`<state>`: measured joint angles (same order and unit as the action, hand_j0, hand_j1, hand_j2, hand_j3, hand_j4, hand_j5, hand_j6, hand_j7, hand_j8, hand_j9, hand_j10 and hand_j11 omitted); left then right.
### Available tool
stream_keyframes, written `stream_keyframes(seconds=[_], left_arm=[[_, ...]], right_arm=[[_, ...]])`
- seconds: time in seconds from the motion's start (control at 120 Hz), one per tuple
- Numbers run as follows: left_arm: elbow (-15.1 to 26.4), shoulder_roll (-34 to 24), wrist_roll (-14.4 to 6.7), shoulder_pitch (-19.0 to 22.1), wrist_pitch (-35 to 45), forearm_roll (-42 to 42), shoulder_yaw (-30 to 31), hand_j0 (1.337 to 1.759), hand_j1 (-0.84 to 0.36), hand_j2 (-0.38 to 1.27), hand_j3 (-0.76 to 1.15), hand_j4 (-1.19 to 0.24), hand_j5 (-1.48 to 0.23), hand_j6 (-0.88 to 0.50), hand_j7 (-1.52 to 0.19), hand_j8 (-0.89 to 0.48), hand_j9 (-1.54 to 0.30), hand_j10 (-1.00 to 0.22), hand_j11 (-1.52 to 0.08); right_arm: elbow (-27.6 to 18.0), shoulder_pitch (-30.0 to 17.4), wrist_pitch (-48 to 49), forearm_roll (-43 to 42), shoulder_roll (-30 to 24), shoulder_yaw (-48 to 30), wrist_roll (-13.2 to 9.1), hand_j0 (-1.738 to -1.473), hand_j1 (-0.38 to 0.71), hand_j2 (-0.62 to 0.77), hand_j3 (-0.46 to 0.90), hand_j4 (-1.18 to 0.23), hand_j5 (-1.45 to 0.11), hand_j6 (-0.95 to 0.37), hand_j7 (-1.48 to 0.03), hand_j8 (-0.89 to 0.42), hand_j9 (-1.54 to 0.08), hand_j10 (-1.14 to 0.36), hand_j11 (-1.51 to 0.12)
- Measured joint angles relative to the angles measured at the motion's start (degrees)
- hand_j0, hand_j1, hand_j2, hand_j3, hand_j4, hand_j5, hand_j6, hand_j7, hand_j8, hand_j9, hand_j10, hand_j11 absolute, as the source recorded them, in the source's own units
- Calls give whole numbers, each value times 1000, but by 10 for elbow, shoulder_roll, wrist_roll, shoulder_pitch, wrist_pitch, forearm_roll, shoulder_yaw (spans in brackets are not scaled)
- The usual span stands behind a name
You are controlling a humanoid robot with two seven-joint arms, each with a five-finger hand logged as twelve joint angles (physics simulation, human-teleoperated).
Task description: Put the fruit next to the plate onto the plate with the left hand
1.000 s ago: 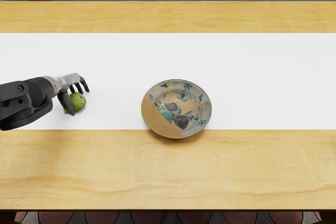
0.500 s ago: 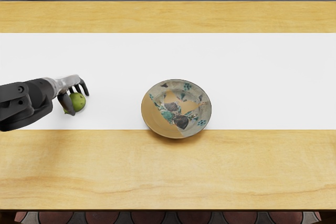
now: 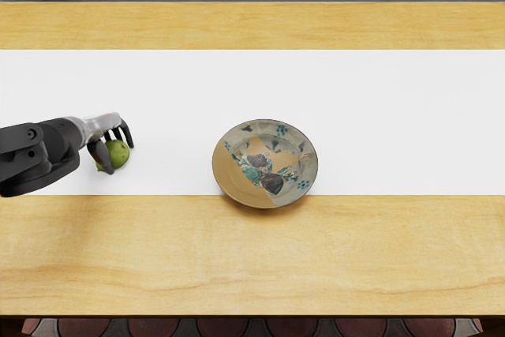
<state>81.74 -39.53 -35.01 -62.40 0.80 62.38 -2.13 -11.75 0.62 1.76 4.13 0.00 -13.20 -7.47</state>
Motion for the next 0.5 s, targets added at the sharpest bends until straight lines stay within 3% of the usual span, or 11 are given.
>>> stream_keyframes(seconds=[0.183, 0.5], left_arm=[[-1, 1, 0, 0, -6, 0, 0, 1654, -247, 193, 0, -635, -786, -500, -808, -493, -819, -617, -816], [-2, -2, 0, -1, -18, -4, -1, 1653, -255, 256, 0, -655, -865, -499, -876, -491, -887, -665, -885]], right_arm=[[1, 0, 0, 0, 0, 0, 0, -1658, -317, -6, 0, -27, -35, -27, -35, -27, -35, -27, -35], [2, 0, 0, 0, 0, 0, 0, -1658, -317, -5, 0, -27, -35, -27, -35, -27, -35, -27, -35]])
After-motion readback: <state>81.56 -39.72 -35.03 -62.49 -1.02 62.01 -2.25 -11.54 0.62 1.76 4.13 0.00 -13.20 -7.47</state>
